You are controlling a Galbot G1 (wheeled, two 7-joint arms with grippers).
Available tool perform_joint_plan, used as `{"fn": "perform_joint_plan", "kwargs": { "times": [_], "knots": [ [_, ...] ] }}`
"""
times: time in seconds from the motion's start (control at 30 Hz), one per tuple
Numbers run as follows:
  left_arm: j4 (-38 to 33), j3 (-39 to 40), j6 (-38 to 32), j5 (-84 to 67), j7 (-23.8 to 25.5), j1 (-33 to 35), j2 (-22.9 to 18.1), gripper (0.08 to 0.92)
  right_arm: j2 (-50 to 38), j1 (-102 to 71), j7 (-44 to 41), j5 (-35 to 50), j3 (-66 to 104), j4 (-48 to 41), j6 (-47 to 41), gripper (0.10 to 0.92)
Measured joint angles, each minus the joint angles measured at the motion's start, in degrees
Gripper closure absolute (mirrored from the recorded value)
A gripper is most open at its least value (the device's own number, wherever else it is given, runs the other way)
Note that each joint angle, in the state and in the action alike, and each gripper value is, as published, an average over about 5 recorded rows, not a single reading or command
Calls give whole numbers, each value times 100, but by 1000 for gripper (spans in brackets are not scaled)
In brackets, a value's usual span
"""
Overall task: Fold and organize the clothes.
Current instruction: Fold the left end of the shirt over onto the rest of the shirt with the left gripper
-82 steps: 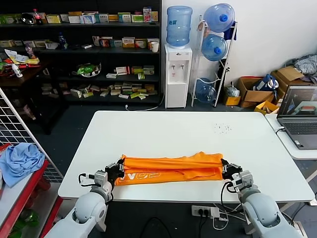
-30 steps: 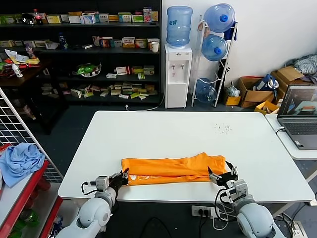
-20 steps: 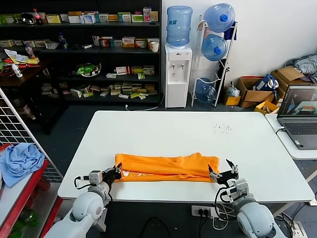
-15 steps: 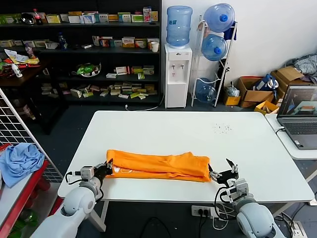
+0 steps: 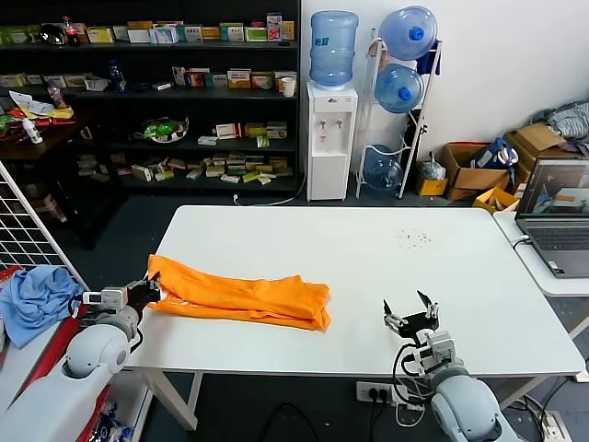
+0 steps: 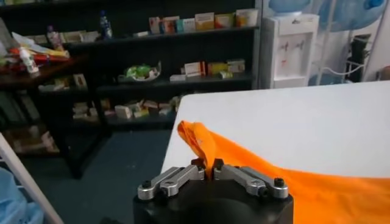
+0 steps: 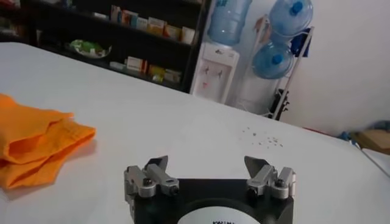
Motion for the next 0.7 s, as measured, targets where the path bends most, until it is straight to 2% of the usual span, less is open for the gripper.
{"fn": "perform_joint_plan", "kwargs": {
  "times": [0.33, 0.7],
  "knots": [
    [-838, 576, 235, -276, -346, -52, -554, 869, 156, 70, 57, -187, 54, -234, 111, 203],
    [-949, 1452, 306, -384, -649, -332, -1333, 869, 302, 141, 70, -297, 70, -451, 161, 203]
  ]
}}
